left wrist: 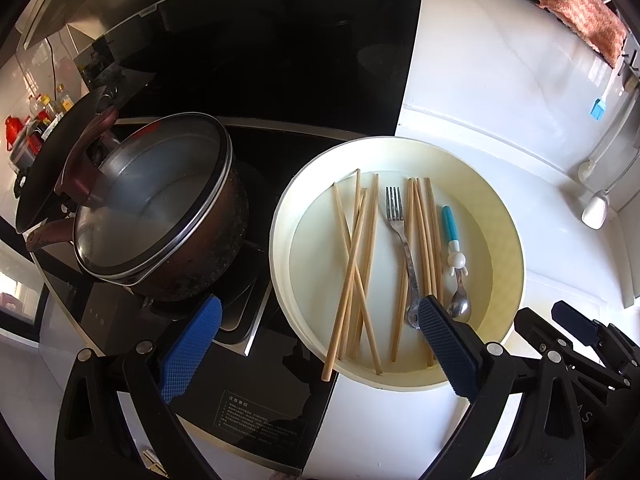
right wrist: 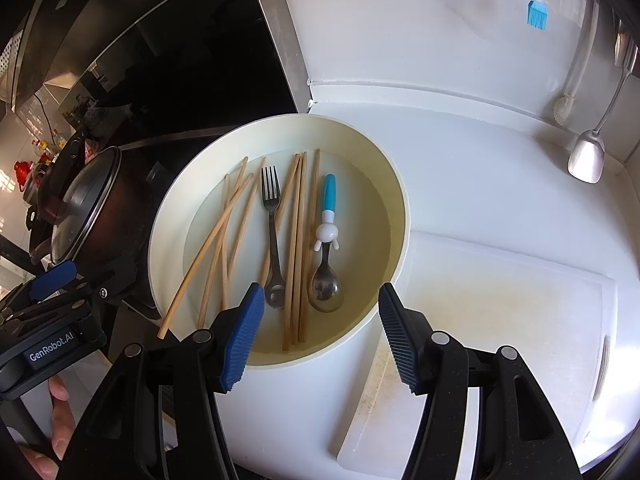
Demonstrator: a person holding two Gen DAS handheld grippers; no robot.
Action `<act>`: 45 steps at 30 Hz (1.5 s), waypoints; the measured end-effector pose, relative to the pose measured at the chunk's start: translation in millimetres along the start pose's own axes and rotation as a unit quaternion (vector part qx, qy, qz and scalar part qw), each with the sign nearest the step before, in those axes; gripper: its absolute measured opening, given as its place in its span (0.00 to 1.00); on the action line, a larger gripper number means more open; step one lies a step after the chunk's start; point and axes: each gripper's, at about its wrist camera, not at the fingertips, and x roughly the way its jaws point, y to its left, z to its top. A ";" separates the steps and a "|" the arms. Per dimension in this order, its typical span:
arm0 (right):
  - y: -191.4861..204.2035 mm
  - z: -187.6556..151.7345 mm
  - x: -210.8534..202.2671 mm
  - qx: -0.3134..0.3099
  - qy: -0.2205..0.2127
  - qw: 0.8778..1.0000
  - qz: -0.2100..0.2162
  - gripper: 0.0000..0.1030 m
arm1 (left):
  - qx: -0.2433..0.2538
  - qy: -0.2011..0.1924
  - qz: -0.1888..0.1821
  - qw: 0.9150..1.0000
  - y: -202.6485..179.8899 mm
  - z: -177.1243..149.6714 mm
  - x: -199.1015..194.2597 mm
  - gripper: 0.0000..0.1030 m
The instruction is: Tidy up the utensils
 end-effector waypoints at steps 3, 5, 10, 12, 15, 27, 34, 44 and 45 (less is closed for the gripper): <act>-0.8 0.2 1.4 0.004 0.004 1.000 0.000 0.55 | 0.001 0.000 0.001 1.000 0.5 0.3 0.2 0.94; -0.5 0.0 1.2 0.004 0.003 1.000 -0.001 0.55 | 0.002 0.002 0.001 1.000 0.9 0.6 0.8 0.94; -0.7 0.0 1.1 0.004 0.003 1.000 -0.001 0.55 | 0.006 0.001 0.006 1.000 -0.3 0.6 0.3 0.94; 0.1 0.6 0.4 0.003 0.002 1.000 -0.001 0.55 | 0.007 -0.001 0.009 1.000 -1.1 0.4 -0.7 0.94; 0.8 1.3 -0.9 0.002 0.000 1.000 -0.001 0.55 | 0.007 -0.001 0.006 1.000 -1.7 0.2 -1.7 0.94; 4.1 -0.1 -3.2 -0.001 -0.003 1.000 -0.003 0.55 | 0.009 -0.005 0.007 1.000 -2.8 -0.1 -4.3 0.94; 4.6 -0.4 -3.2 -0.002 -0.002 1.000 -0.003 0.55 | 0.009 -0.004 0.005 1.000 -2.2 -0.1 -4.2 0.94; 5.7 -0.8 -2.2 -0.003 -0.003 1.000 -0.002 0.55 | 0.002 -0.008 -0.014 1.000 0.0 -0.6 -5.1 0.94; 6.0 -0.9 -2.3 -0.004 -0.003 1.000 -0.002 0.55 | 0.004 -0.006 -0.011 1.000 -0.9 -0.3 -4.8 0.94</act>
